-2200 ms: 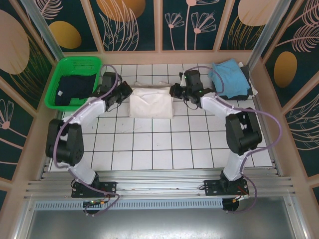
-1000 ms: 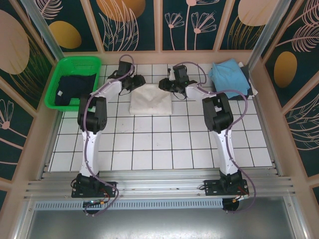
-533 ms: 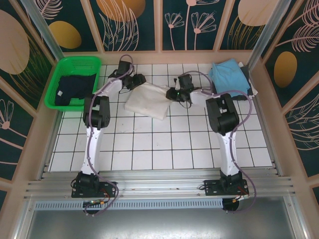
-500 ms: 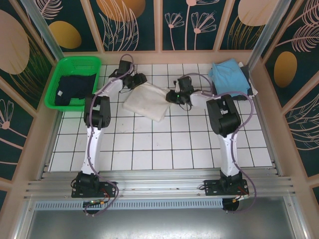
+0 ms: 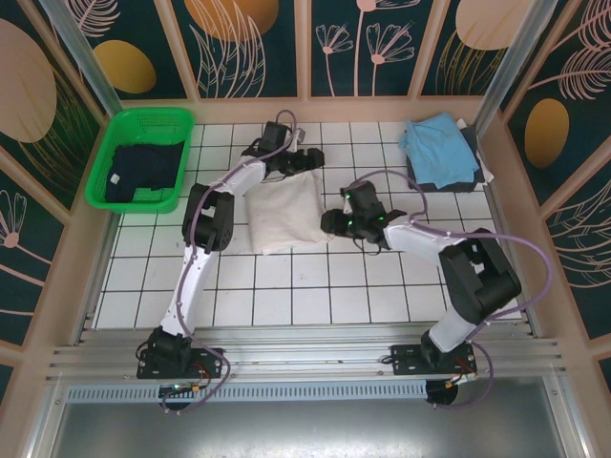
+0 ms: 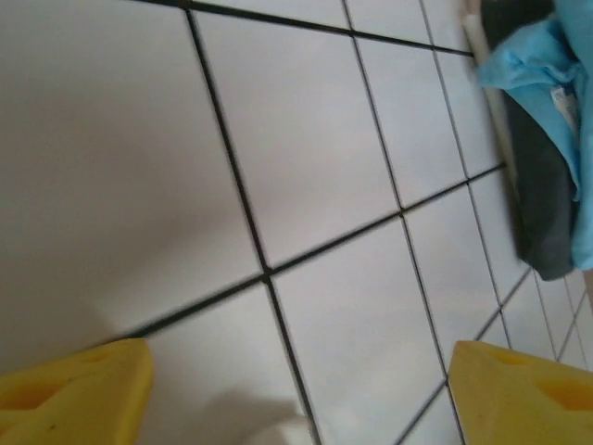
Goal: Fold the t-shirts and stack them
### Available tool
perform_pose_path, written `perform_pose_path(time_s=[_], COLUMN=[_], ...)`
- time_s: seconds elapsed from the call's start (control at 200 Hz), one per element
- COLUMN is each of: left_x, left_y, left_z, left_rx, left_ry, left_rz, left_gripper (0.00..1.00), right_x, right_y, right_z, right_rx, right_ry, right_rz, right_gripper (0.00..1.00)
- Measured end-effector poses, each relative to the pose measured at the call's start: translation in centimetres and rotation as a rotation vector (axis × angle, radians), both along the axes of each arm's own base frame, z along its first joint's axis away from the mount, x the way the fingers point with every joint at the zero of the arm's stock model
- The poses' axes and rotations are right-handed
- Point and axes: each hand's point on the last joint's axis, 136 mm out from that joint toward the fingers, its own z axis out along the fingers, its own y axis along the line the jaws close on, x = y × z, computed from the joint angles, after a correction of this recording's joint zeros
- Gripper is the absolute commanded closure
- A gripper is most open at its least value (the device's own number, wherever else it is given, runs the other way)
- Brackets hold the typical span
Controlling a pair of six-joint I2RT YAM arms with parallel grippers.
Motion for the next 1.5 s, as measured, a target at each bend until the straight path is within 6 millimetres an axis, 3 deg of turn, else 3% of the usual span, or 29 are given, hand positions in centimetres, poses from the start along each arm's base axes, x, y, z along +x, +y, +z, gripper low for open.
perform_pose_path(time_s=[0.105, 0.2, 0.35, 0.45, 0.54, 0.621, 0.741, 0.836, 1.051, 1.141, 1.501], left_x=[-0.5, -0.3, -1.5, -3.2, -5.2, -7.3, -10.0, -11.3, -11.3, -11.2, -11.3], left_y=[0.7, 2.4, 6.6, 9.8, 12.4, 14.3, 15.8, 16.3, 16.9, 17.0, 17.2], left_z=[2.0, 4.4, 8.0, 8.8, 7.8, 5.8, 2.4, 0.8, 2.3, 2.8, 2.6], left_rx=[0.018, 0.055, 0.137, 0.192, 0.244, 0.297, 0.361, 0.382, 0.386, 0.389, 0.397], left_ry=[-0.024, -0.068, -0.124, -0.137, -0.118, -0.079, -0.011, 0.027, -0.009, -0.021, -0.018], left_rz=[0.025, 0.084, 0.208, 0.288, 0.341, 0.373, 0.387, 0.385, 0.411, 0.422, 0.426], left_gripper=[0.01, 0.02, 0.01, 0.01, 0.01, 0.01, 0.01, 0.02, 0.02, 0.02, 0.01], right_x=[2.9, 5.2, 7.8, 8.3, 8.8, 9.4, 9.5, 10.1, 10.1, 9.7, 9.2], right_y=[-1.1, -0.1, 2.2, 2.9, 3.4, 4.5, 5.8, 6.1, 6.8, 7.3, 7.6], right_z=[0.0, -1.1, -4.2, -5.7, -5.1, -5.0, -5.8, -5.6, -6.1, -6.3, -6.6], right_rx=[-0.003, -0.005, -0.002, -0.006, 0.005, 0.009, -0.019, -0.047, -0.121, -0.142, -0.192], right_ry=[-0.022, -0.019, 0.013, 0.030, 0.021, 0.006, -0.002, -0.005, -0.020, -0.014, -0.005], right_rz=[-0.039, -0.015, 0.050, 0.080, 0.093, 0.111, 0.133, 0.122, 0.102, 0.105, 0.086], right_gripper=[0.43, 0.39, 0.38, 0.37, 0.38, 0.40, 0.42, 0.44, 0.47, 0.52, 1.00])
